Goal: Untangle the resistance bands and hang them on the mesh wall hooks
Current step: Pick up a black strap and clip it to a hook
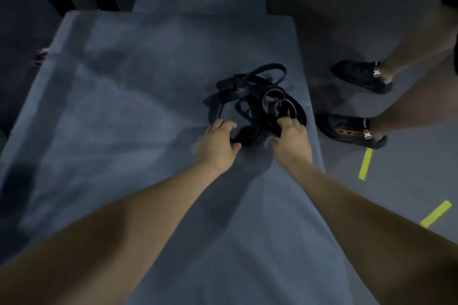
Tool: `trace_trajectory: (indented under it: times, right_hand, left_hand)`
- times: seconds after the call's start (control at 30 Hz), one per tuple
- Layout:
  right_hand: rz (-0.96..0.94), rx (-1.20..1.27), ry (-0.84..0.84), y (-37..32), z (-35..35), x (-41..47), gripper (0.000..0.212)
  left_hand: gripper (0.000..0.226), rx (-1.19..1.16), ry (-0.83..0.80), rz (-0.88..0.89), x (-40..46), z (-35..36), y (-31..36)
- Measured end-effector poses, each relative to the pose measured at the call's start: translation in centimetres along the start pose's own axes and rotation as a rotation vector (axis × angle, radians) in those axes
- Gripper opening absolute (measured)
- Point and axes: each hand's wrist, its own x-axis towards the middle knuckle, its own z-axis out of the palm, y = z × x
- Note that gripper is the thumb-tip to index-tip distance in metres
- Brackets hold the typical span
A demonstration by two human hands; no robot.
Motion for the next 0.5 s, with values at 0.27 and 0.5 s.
trace_trajectory:
  times: [0.27, 0.5]
  right_hand:
    - [-0.028, -0.06, 0.066, 1.1, 1.9, 1.0, 0.026]
    - [-0.101, 0.044, -0.036, -1.0, -1.4, -1.9, 0.011]
  left_hand:
    - [0.031, 0.275, -0.01, 0.117, 0.8, 2.2, -1.9]
    - [0.026, 0.165, 0.0, 0.052, -2.1, -3.0, -1.3]
